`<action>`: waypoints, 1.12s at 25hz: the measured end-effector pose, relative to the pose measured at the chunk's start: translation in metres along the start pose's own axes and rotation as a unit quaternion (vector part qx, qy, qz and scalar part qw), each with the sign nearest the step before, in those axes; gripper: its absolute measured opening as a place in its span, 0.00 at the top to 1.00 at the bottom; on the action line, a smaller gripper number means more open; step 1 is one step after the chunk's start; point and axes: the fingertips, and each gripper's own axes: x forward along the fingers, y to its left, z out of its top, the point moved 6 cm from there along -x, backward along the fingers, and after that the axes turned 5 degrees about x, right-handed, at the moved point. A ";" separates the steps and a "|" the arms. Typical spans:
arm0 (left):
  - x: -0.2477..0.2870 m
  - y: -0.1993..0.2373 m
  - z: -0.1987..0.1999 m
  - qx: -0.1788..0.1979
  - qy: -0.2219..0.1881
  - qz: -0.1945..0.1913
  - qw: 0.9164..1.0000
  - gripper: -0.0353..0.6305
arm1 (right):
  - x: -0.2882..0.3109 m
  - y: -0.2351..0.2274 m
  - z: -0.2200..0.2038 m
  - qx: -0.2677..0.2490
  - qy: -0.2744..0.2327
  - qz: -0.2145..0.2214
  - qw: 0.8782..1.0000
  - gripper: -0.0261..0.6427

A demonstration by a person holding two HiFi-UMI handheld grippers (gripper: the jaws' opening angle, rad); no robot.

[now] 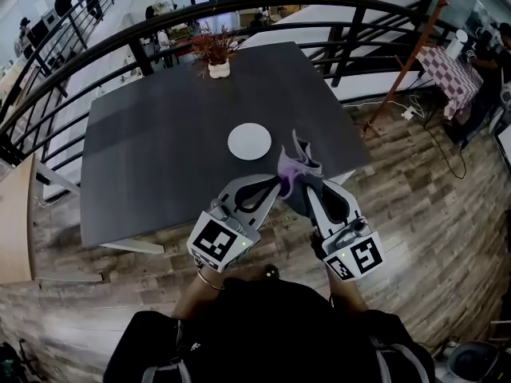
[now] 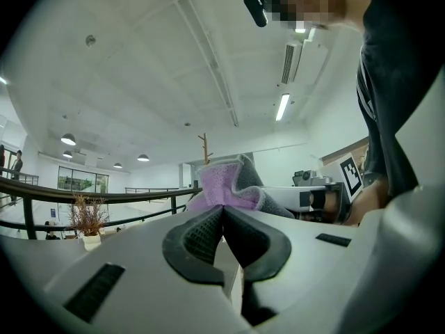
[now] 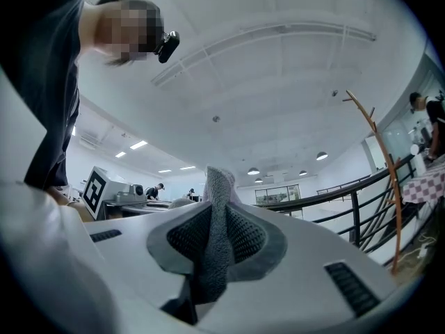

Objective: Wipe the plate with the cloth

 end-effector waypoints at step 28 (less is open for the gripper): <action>0.013 0.042 -0.024 -0.001 0.035 0.042 0.999 0.94 | 0.047 -0.038 -0.020 0.022 0.016 0.036 0.999 0.87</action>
